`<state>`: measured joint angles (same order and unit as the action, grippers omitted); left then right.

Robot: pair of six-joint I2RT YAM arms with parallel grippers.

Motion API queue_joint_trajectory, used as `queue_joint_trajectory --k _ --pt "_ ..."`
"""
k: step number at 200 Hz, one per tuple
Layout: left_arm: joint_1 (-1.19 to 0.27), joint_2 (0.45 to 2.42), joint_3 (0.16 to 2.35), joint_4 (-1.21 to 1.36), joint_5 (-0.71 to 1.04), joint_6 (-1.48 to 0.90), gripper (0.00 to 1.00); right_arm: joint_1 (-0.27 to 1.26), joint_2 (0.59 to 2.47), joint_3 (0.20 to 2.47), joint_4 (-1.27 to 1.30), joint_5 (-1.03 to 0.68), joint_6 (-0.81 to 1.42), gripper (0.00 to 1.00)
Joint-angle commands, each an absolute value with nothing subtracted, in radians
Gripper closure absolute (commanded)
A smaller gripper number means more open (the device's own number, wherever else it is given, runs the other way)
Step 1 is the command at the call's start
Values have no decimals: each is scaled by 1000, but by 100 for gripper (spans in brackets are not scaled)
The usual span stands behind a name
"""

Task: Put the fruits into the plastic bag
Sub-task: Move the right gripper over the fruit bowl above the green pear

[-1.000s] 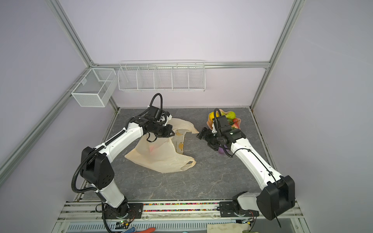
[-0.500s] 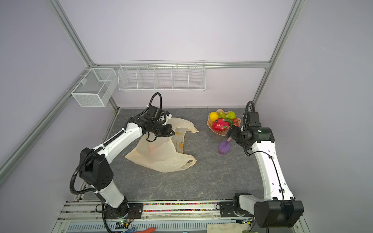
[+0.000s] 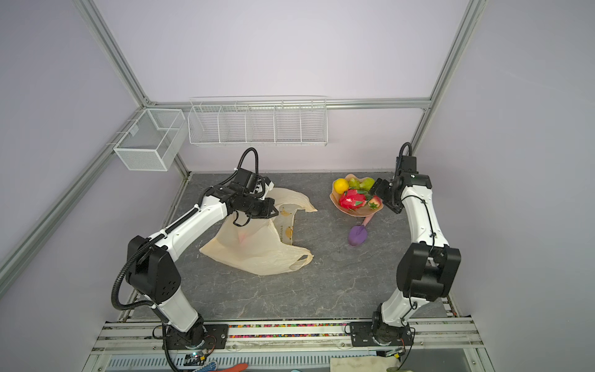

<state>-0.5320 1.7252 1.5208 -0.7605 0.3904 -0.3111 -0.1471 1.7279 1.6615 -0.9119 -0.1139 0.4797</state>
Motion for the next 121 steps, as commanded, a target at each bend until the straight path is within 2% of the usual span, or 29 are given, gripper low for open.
queue_joint_trajectory --k 1,72,121 --pt "-530 1691 1513 -773 390 -302 100 -164 1857 1792 -881 -141 447 11" --pt "-529 1690 1503 -778 381 -314 100 -174 2362 2439 -1088 -147 395 12" --pt "-529 1702 1510 -792 378 -321 100 -173 2468 2489 -986 -166 413 12"
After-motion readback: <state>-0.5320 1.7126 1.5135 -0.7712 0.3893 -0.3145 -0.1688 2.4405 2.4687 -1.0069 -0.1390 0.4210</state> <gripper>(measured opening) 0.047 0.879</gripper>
